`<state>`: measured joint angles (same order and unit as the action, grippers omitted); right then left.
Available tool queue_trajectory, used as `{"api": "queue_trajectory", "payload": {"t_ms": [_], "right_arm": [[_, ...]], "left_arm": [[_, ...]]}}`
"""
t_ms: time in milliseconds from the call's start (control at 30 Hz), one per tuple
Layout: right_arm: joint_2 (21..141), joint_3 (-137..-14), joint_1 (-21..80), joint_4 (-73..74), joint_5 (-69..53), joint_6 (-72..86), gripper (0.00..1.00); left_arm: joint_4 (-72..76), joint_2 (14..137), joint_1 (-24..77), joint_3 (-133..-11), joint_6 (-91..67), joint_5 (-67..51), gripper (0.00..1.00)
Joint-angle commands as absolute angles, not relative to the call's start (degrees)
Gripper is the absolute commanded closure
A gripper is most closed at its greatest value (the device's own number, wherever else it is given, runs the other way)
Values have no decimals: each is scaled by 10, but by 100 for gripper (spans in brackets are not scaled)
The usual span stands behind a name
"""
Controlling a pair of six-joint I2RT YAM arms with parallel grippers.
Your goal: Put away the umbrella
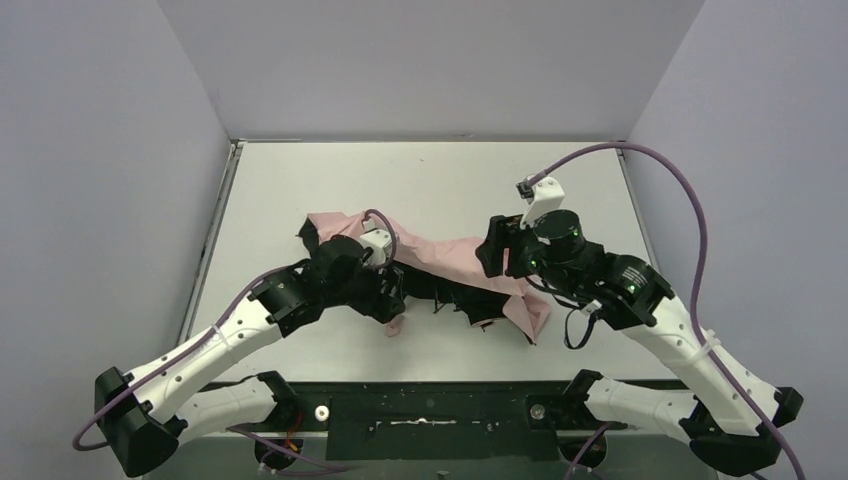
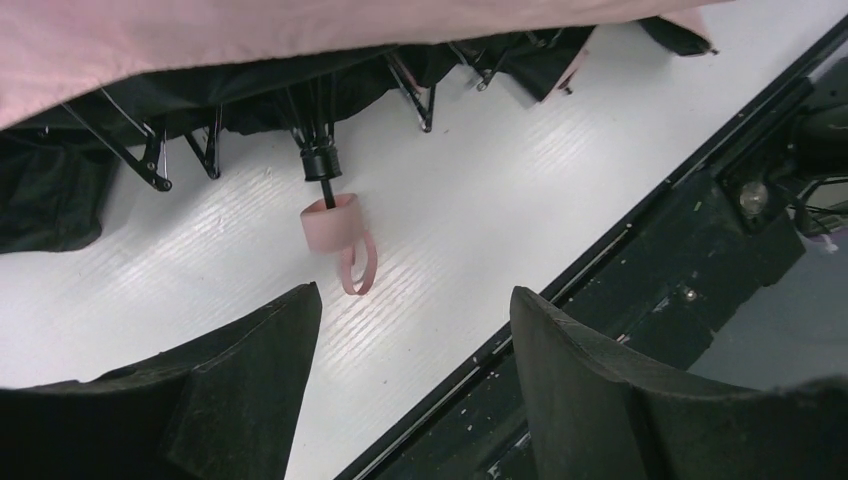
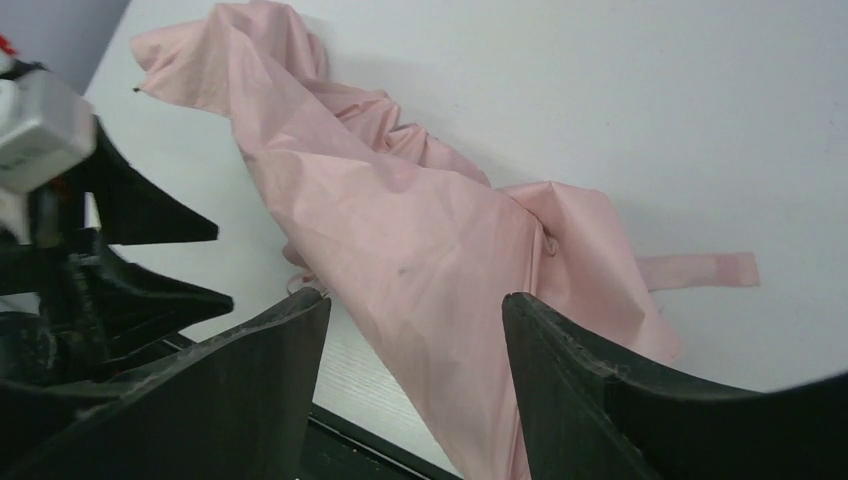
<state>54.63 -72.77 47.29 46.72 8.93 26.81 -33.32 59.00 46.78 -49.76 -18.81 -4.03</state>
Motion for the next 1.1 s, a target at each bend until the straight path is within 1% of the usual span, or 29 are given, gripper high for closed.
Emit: {"api": "queue_trajectory", "payload": {"t_ms": [0,100,267,333,467,600,667,767,833,933,1067], "right_arm": [[595,-749,468,519,150,298,36],[621,-741,456,514,148,312,39],[674,-691,426,452,95,326,43],[693,-657,411,398,75,331,46],[732,-586,372,245,61,352,49],[795,-544,339,134,35,370,51],[831,-536,329,99,15,374,51],[883,-534,323,66,-9,378,52],[911,-533,320,44,-30,382,51],[938,-533,319,26,-45,387,51],[947,-526,319,15,-51,392,51]], "left_arm": [[-367,571,469,-554,-158,-85,34],[-390,566,469,-570,-152,-101,35],[-406,537,468,-607,-148,-138,37],[-409,530,467,-634,-145,-136,39],[-413,542,450,-678,-126,-108,50],[-405,585,377,-722,-115,-97,55],[-393,616,319,-741,-120,-97,54],[-382,677,248,-776,-109,-99,47],[-389,727,235,-806,-86,-75,43],[-402,801,229,-850,-54,-20,41],[-409,858,207,-867,-53,-34,38]]}}
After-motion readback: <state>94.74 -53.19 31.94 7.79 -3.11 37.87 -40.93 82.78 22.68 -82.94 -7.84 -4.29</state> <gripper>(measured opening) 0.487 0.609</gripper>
